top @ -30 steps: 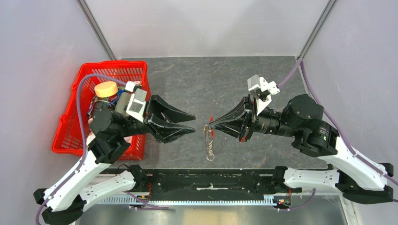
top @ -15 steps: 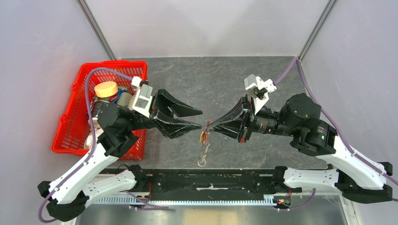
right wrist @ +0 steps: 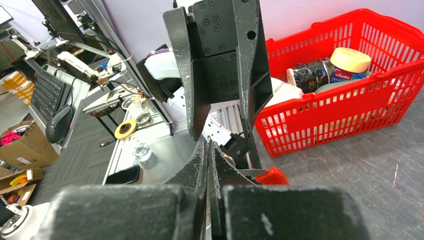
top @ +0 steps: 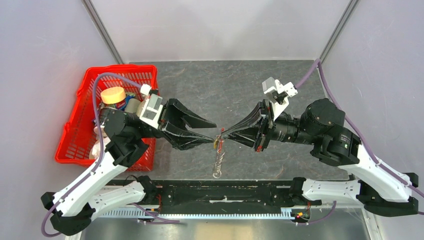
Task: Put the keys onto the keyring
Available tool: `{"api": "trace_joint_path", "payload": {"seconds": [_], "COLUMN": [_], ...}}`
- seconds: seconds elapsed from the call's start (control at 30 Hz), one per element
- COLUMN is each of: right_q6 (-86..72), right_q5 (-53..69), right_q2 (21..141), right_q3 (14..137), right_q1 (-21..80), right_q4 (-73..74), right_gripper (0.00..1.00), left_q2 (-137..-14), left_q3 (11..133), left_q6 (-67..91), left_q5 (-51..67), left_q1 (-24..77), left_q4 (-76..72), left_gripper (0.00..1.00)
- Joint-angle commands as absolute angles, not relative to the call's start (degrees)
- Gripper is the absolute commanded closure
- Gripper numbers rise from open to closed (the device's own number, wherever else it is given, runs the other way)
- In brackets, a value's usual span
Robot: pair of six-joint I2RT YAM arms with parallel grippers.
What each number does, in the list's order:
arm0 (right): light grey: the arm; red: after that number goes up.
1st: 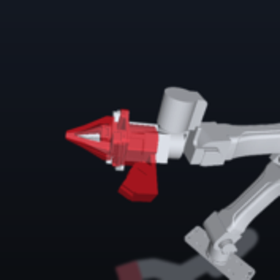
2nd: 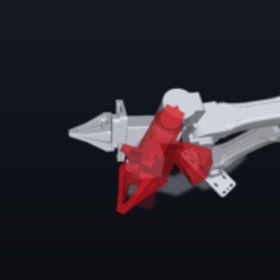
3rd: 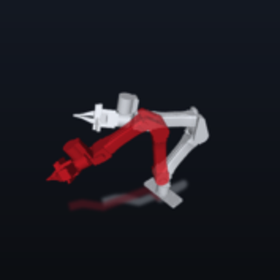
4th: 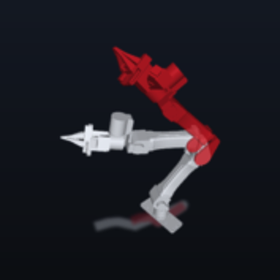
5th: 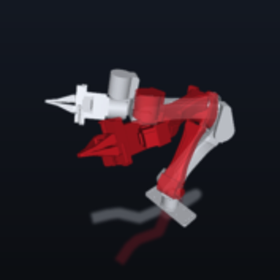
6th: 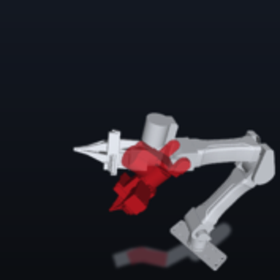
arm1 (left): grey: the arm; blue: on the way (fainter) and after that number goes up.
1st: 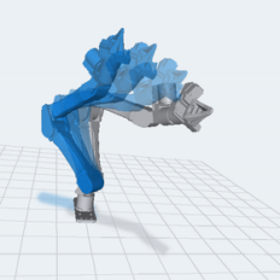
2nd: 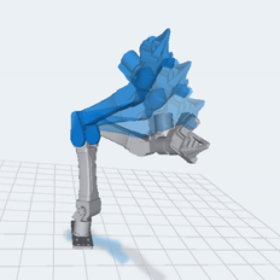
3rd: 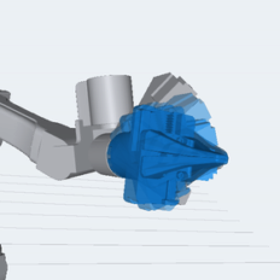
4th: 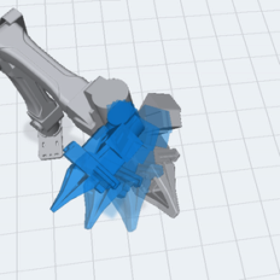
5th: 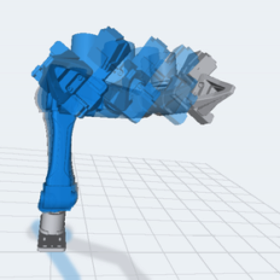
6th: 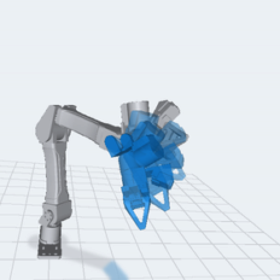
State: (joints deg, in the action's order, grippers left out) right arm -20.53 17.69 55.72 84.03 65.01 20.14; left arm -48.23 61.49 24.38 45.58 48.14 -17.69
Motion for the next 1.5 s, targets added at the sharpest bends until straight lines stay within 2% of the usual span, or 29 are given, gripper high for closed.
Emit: {"api": "trace_joint_path", "payload": {"seconds": [0.0,0.13,0.23,0.5,1.13,1.47], "right_q6": [-21.3,-21.2,-21.2,-21.1,-24.6,-28.0], "right_q5": [17.5,17.6,17.7,17.6,11.0,7.2], "right_q2": [55.8,56.1,56.2,56.3,52.2,51.6], "right_q3": [86.8,87.1,87.4,87.7,78.4,72.3], "right_q1": [64.9,65.0,65.0,64.9,64.9,64.9], "right_q4": [16.6,16.6,16.6,16.6,0.4,-13.4], "right_gripper": [1.0,1.0,1.0,1.0,1.0,1.0], "left_q2": [-48.5,-48.9,-49.1,-49.4,-47.5,-47.8], "left_q3": [61.6,61.6,61.7,61.9,60.9,60.7], "left_q6": [25.3,25.5,25.5,25.5,26.2,28.2], "left_q5": [47.6,48.2,48.5,49.4,48.3,48.1], "left_q1": [48.3,48.2,48.3,48.3,48.3,48.3], "left_q4": [-20.3,-20.7,-20.8,-20.8,-23.8,-27.7], "left_gripper": [0.51,0.55,0.63,0.98,0.98,0.98]}}
